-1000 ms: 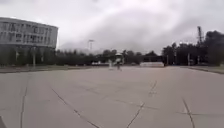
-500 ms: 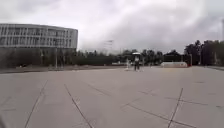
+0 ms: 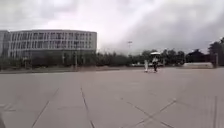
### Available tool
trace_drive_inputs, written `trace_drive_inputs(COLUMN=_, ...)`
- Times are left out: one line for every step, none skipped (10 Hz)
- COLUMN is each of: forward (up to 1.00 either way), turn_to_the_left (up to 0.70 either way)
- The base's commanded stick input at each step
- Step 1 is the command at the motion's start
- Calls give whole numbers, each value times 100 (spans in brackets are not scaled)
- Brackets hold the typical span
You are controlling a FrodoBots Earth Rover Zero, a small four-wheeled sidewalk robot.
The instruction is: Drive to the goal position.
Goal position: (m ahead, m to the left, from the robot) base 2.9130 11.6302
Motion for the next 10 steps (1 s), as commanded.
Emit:
trace_drive_inputs(forward=70, turn_to_the_left=36)
trace_drive_inputs(forward=70, turn_to_the_left=36)
trace_drive_inputs(forward=70, turn_to_the_left=36)
trace_drive_inputs(forward=70, turn_to_the_left=36)
trace_drive_inputs(forward=70, turn_to_the_left=36)
trace_drive_inputs(forward=70, turn_to_the_left=36)
trace_drive_inputs(forward=70, turn_to_the_left=36)
trace_drive_inputs(forward=70, turn_to_the_left=36)
trace_drive_inputs(forward=70, turn_to_the_left=36)
trace_drive_inputs(forward=70, turn_to_the_left=36)
